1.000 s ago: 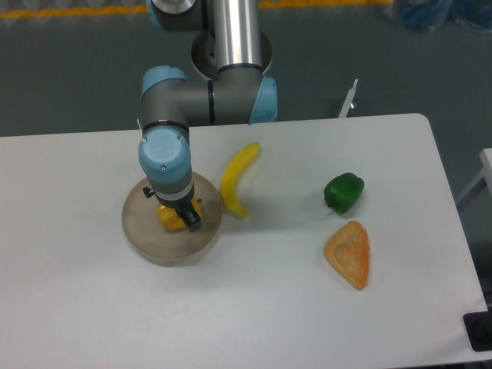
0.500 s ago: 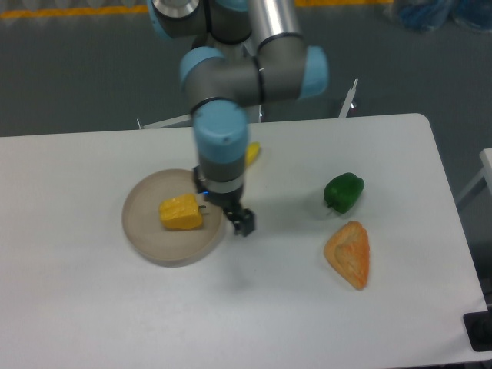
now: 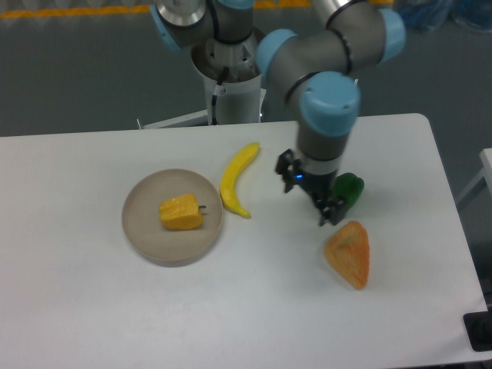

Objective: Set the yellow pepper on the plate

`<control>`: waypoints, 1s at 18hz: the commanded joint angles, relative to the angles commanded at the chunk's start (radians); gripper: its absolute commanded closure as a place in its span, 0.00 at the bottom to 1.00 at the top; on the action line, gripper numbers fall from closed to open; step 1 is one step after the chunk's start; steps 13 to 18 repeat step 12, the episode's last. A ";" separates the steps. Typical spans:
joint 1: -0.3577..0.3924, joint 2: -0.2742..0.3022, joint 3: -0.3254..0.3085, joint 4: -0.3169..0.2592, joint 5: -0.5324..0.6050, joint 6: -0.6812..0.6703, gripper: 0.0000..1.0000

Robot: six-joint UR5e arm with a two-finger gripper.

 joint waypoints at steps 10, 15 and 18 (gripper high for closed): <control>0.022 -0.014 -0.006 0.014 0.000 0.055 0.00; 0.020 -0.015 -0.008 0.014 0.000 0.055 0.00; 0.020 -0.015 -0.008 0.014 0.000 0.055 0.00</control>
